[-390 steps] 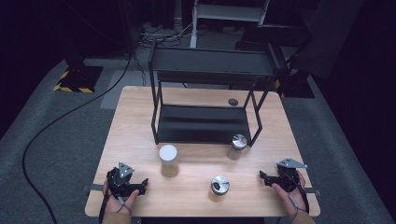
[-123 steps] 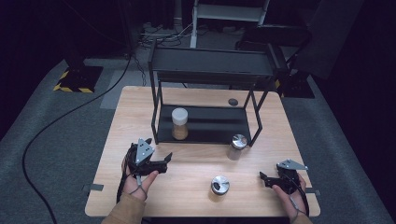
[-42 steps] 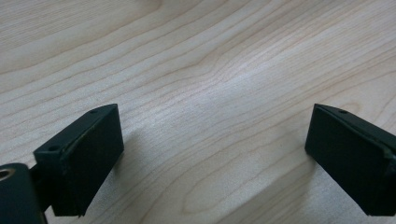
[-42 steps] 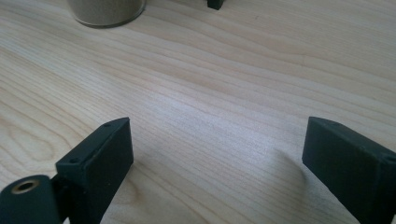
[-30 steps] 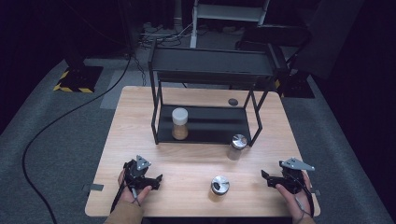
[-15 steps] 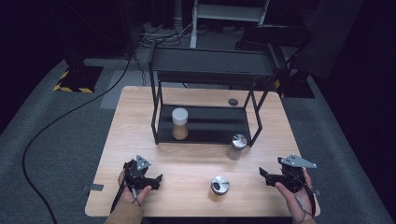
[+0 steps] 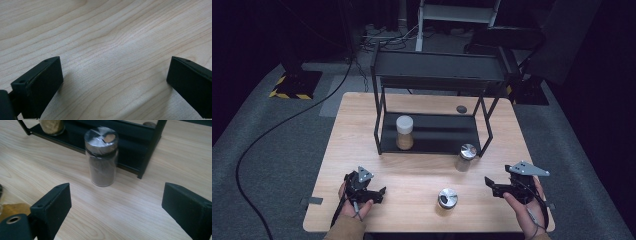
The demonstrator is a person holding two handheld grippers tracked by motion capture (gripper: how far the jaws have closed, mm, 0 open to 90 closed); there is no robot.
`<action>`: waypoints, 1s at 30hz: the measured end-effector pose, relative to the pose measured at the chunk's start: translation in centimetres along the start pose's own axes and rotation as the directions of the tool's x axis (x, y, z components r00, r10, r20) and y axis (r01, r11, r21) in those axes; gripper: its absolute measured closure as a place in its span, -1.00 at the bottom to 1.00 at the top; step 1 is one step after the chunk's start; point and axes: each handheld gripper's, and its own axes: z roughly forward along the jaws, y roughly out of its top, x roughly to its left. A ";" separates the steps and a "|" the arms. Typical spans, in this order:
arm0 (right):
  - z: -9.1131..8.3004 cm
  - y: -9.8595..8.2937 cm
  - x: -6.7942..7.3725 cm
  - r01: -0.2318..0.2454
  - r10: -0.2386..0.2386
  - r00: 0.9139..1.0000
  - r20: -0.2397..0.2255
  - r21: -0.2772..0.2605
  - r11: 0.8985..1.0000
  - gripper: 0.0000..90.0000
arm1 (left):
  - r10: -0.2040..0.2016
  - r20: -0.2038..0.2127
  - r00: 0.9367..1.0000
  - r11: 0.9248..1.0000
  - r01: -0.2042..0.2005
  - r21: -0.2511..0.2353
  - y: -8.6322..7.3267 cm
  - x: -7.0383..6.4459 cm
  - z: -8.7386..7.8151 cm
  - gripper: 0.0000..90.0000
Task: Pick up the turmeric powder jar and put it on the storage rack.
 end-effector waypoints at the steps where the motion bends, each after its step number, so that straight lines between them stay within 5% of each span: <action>1: 0.0 0.0 0.0 0.000 0.000 1.000 0.000 0.000 1.000 -0.80 | 0.000 0.000 1.000 1.000 0.000 0.000 0.0 0.0 0.0 -0.99; 30: 1.6 2.6 5.7 0.075 -0.078 0.991 -0.104 -0.037 0.996 -0.80 | 0.000 0.000 1.000 1.000 0.000 0.000 0.0 0.0 0.0 -0.99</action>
